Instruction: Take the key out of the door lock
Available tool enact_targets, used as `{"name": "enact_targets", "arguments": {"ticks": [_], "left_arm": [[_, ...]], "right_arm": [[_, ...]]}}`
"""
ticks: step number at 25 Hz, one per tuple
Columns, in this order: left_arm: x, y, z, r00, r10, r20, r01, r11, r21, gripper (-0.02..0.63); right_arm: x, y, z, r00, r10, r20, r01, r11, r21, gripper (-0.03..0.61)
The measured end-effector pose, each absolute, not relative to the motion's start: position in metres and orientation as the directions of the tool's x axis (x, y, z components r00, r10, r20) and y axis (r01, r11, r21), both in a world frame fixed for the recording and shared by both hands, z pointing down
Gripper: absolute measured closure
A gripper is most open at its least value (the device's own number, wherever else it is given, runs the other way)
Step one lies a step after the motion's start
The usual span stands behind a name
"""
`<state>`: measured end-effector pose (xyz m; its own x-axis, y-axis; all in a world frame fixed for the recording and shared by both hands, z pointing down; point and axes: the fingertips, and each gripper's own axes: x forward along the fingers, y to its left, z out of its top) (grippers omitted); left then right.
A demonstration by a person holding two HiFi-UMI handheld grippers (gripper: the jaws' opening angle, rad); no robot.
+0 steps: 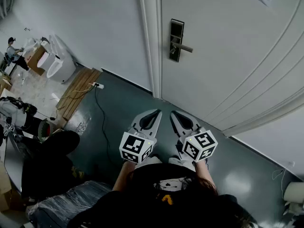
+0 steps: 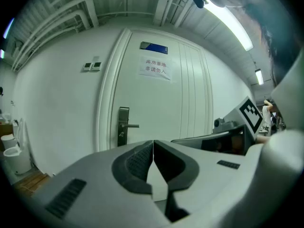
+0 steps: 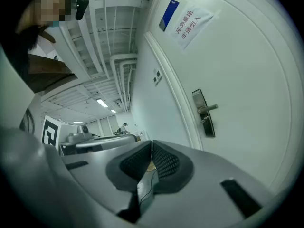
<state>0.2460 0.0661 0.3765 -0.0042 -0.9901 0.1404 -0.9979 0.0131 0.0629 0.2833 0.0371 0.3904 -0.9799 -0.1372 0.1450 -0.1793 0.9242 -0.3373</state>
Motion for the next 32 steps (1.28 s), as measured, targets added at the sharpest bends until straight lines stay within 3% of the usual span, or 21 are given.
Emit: {"name": "enact_targets", "arguments": {"ticks": [17, 32], "left_arm": [[0.224, 0.085, 0.380, 0.096, -0.988, 0.123, -0.994, -0.090, 0.059, 0.604], [0.181, 0.110, 0.396, 0.019, -0.991, 0.133, -0.996, -0.007, 0.087, 0.604]], "right_arm": [[0.266, 0.059, 0.390, -0.966, -0.226, 0.128, -0.257, 0.903, -0.344, 0.571], [0.229, 0.063, 0.399, -0.971, -0.193, 0.141, -0.233, 0.898, -0.374, 0.571]]}}
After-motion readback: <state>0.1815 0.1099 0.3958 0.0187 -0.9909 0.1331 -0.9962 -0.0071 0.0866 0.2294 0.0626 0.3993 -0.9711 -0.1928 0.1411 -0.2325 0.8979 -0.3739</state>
